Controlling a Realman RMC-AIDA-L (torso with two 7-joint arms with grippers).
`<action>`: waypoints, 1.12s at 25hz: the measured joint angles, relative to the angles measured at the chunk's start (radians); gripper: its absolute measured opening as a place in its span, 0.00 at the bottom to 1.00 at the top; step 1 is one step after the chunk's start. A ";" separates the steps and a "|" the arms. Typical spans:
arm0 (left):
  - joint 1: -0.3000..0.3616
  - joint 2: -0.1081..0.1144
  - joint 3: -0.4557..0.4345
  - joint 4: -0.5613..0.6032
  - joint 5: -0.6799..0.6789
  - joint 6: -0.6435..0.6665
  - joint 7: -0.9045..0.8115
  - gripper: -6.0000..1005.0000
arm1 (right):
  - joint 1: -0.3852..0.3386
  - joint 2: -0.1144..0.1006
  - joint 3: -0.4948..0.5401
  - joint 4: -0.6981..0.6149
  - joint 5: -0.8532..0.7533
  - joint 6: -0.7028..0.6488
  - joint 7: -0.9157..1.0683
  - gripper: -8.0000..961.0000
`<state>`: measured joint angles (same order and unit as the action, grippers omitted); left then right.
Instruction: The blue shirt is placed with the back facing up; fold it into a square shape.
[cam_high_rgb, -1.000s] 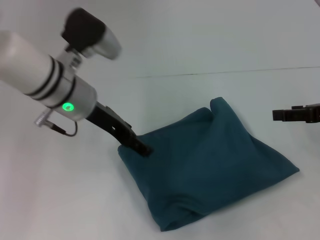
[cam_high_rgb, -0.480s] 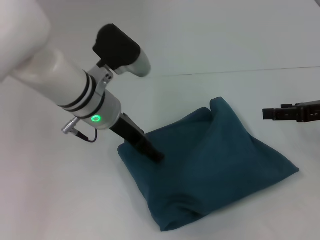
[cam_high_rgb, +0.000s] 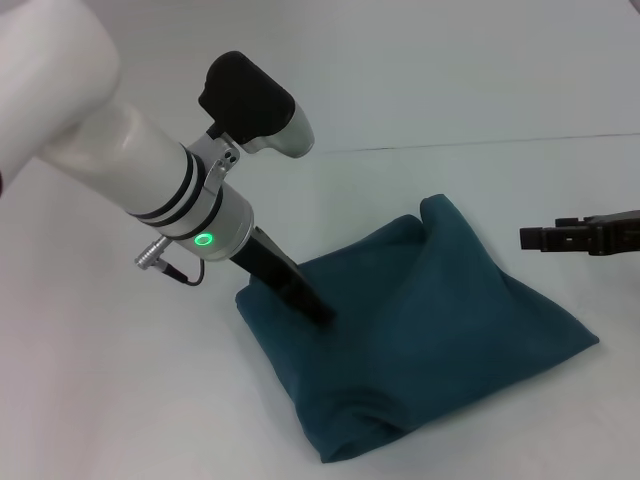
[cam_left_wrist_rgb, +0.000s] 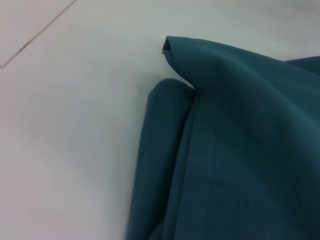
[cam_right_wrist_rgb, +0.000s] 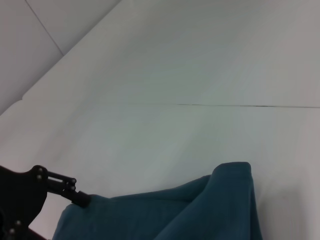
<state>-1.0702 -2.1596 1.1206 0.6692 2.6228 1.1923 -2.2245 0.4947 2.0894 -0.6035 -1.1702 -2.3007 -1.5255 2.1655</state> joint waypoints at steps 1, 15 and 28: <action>0.000 0.000 0.000 0.000 0.000 -0.003 -0.002 0.91 | 0.000 0.000 -0.001 0.000 0.000 0.000 0.000 0.81; -0.005 -0.002 0.030 -0.019 0.022 -0.043 -0.012 0.85 | -0.002 0.000 -0.001 0.001 0.000 -0.001 0.000 0.81; 0.002 -0.001 0.019 -0.012 0.016 -0.046 -0.005 0.64 | -0.006 -0.002 0.007 0.000 0.000 -0.009 -0.012 0.81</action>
<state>-1.0680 -2.1602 1.1397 0.6570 2.6388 1.1460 -2.2299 0.4889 2.0876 -0.5966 -1.1704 -2.3010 -1.5340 2.1531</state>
